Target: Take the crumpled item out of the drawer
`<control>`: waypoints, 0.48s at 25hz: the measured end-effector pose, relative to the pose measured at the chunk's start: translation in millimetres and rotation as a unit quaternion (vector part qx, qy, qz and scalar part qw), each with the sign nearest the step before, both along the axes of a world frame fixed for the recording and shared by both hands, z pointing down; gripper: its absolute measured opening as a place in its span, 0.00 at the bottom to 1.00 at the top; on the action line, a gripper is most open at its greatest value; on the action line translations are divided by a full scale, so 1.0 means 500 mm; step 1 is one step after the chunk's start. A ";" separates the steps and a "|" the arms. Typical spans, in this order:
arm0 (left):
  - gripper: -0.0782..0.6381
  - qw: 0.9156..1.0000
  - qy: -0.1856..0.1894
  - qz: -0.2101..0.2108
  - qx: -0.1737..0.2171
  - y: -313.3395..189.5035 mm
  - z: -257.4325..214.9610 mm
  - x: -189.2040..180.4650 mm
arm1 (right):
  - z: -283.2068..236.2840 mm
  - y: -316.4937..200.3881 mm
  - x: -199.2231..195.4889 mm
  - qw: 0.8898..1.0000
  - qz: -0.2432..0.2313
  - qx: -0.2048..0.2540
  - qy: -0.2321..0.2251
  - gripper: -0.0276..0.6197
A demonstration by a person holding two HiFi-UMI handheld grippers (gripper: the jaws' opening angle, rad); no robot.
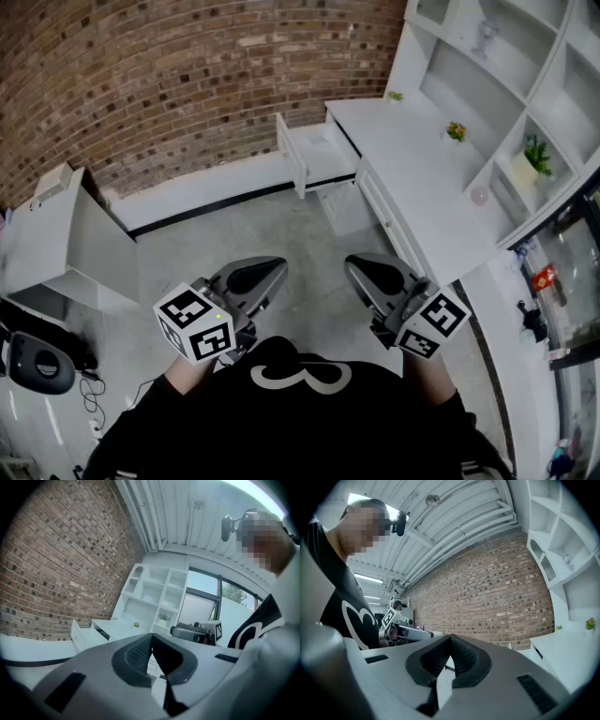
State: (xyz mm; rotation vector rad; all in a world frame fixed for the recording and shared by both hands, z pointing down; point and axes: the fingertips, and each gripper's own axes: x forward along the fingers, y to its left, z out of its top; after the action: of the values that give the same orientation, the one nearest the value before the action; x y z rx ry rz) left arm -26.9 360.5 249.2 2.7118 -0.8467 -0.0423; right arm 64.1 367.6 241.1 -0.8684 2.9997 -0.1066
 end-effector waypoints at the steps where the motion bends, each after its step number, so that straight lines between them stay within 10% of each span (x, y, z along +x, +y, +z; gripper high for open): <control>1: 0.11 1.000 0.000 -0.001 0.002 0.011 -0.003 0.000 | -0.003 0.012 -0.001 1.000 -0.002 0.002 0.003 0.05; 12: 0.11 1.000 0.000 0.004 0.017 0.104 -0.024 0.031 | -0.025 0.114 0.039 0.999 0.030 0.022 -0.002 0.06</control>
State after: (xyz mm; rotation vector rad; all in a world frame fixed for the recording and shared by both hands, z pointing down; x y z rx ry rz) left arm -11.7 412.7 237.1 2.7471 -0.8436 -0.0547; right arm 83.7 424.4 228.4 -0.9509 2.9578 -0.0420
